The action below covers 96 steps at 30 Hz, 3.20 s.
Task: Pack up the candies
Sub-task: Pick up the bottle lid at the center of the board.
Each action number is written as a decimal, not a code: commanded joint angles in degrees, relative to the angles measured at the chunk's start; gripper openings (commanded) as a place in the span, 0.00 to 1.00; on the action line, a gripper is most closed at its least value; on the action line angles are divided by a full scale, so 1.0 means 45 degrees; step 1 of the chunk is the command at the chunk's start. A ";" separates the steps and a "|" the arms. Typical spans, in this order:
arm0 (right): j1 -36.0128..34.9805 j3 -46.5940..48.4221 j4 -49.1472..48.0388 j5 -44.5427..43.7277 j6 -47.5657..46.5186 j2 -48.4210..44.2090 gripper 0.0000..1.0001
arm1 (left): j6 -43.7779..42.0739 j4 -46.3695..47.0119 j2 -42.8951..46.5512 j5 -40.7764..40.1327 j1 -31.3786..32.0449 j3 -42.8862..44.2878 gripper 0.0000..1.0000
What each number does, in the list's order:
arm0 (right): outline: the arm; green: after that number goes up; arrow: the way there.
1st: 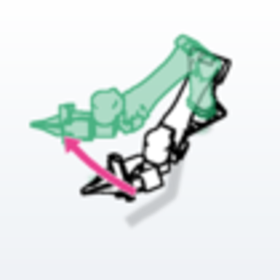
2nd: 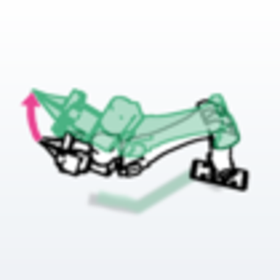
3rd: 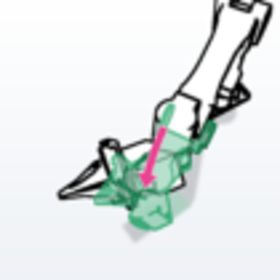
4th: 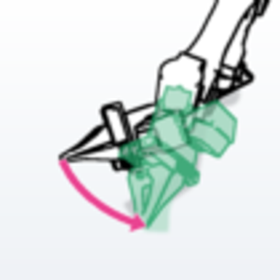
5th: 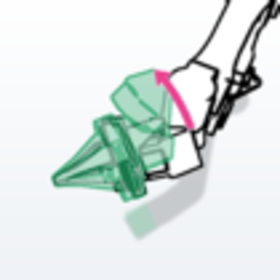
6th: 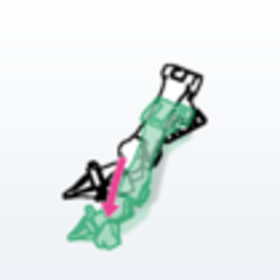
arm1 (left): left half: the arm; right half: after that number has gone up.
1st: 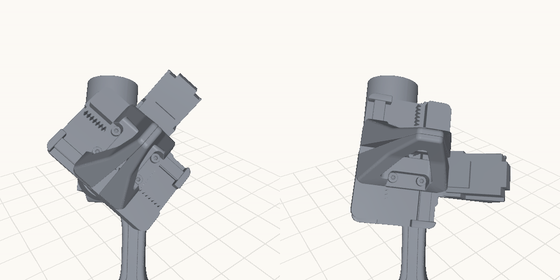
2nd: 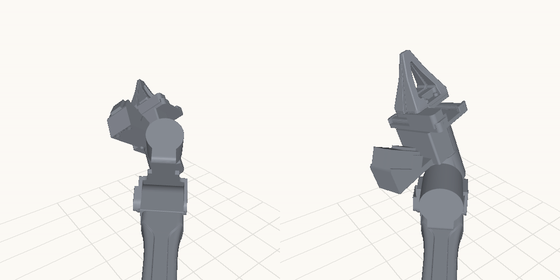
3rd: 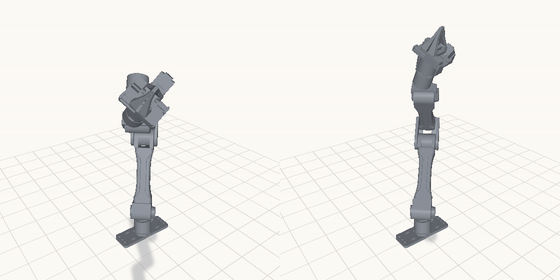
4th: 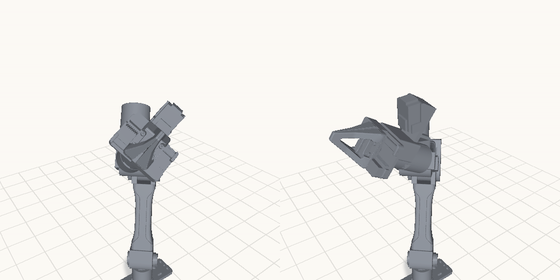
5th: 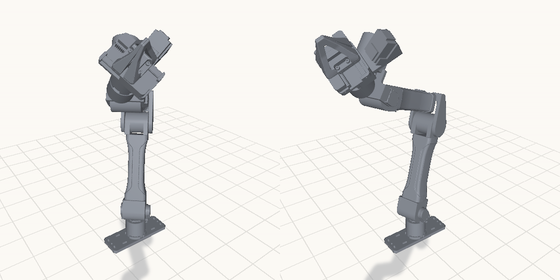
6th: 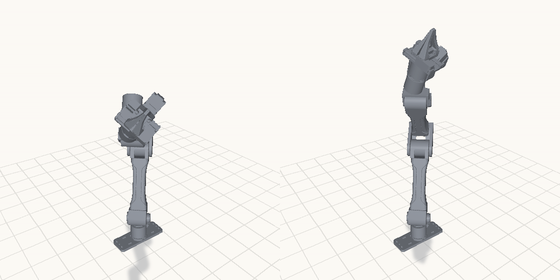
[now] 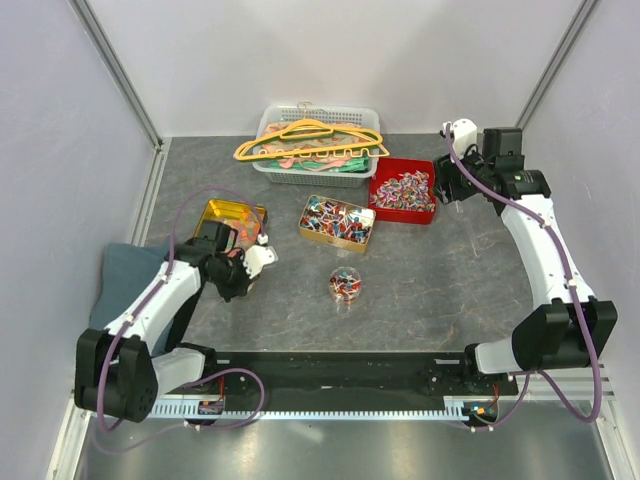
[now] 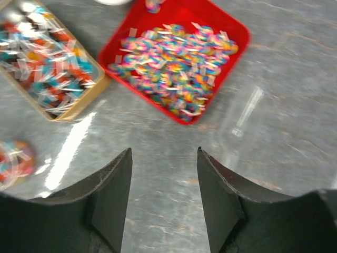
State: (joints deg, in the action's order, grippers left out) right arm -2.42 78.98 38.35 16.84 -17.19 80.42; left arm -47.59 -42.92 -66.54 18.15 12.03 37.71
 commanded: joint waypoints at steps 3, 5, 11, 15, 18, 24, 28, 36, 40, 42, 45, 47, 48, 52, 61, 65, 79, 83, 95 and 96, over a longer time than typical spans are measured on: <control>-0.0244 0.1296 0.1672 0.4026 -0.0651 0.0700 0.60 | -0.0674 -0.3194 0.0783 0.3931 0.0061 0.3451 0.02; -0.0419 0.1258 0.2083 0.5375 -0.1138 0.0819 0.61 | -0.0596 -0.3489 0.0609 0.5064 0.0061 0.4720 0.02; -0.1728 0.1587 0.2200 0.5865 -0.1298 0.1268 0.63 | -0.0244 -0.4680 -0.1167 0.8481 0.0060 0.8314 0.02; -0.2177 0.2293 0.3489 0.7800 -0.3149 0.1602 0.65 | -0.0302 -0.5636 -0.2709 1.0416 0.0061 1.0131 0.02; -0.2782 0.2059 0.2946 0.7392 -0.4342 0.1172 0.67 | -0.1042 -0.7371 -0.4115 1.1647 0.0080 1.1634 0.02; -0.3465 0.0480 0.1407 0.8406 -0.8287 -0.0232 0.81 | -0.2158 -1.0053 -0.6423 1.3231 0.0158 1.3963 0.02; -0.4189 -0.0191 -0.0534 0.7138 -0.8346 -0.0997 0.84 | -0.1807 -1.0053 -0.6969 1.3252 0.0567 1.4334 0.02; -0.5436 0.2289 -0.0204 0.5420 -0.8521 0.0584 0.86 | -0.1164 -1.0053 -0.7283 1.2394 0.2071 1.4451 0.02; -0.6395 0.2742 0.0539 0.4559 -0.9340 0.1073 0.85 | -0.0967 -1.0053 -0.7244 1.2372 0.2462 1.4490 0.02; -0.6727 0.2684 0.1183 0.4791 -0.9811 0.1093 0.85 | -0.0909 -1.0053 -0.7263 1.2431 0.2482 1.4529 0.02; -0.7059 0.2527 0.1964 0.5104 -1.0591 0.1054 0.83 | -0.0811 -1.0034 -0.7322 1.2451 0.2482 1.4510 0.02; -0.7255 0.2527 0.2994 0.5281 -1.1583 0.1054 0.81 | -0.0772 -1.0053 -0.7361 1.2431 0.2482 1.4529 0.02; -0.7334 0.2527 0.3195 0.5262 -1.1822 0.1035 0.79 | -0.0733 -1.0034 -0.7361 1.2412 0.2502 1.4510 0.02; -0.7471 0.2468 0.3353 0.5320 -1.1922 0.0995 0.66 | -0.0732 -1.0034 -0.7419 1.2373 0.2482 1.4432 0.02; -0.7861 0.2859 0.3217 0.5126 -1.1629 0.1249 0.58 | -0.0830 -1.0053 -0.7498 1.2450 0.2658 1.4080 0.02; -0.8037 0.2937 0.3236 0.5008 -1.1629 0.1386 0.44 | -0.0810 -1.0053 -0.7556 1.2431 0.2678 1.3983 0.02; -0.8233 0.2821 0.3841 0.4500 -1.1942 0.1289 0.10 | -0.0811 -1.0014 -0.7673 1.2178 0.2697 1.4059 0.86; -0.8233 0.2664 0.3920 0.4208 -1.1631 0.1171 0.10 | -0.0382 -0.9645 -0.7791 1.1769 0.2347 1.4879 0.95; -0.8233 0.1922 0.0484 0.3405 -0.6279 0.1074 0.10 | 0.4130 -0.0641 -0.4002 0.5966 0.3087 1.0215 0.99; -0.8233 0.1922 0.0269 0.3425 -0.6142 0.1074 0.09 | 0.4247 -0.0233 -0.3847 0.5947 0.3107 0.9903 0.99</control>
State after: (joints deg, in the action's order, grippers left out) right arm -39.27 88.95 46.57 31.48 -53.12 87.00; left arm -35.03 -56.45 -86.08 51.46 25.28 86.24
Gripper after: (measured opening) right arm 0.229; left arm 0.993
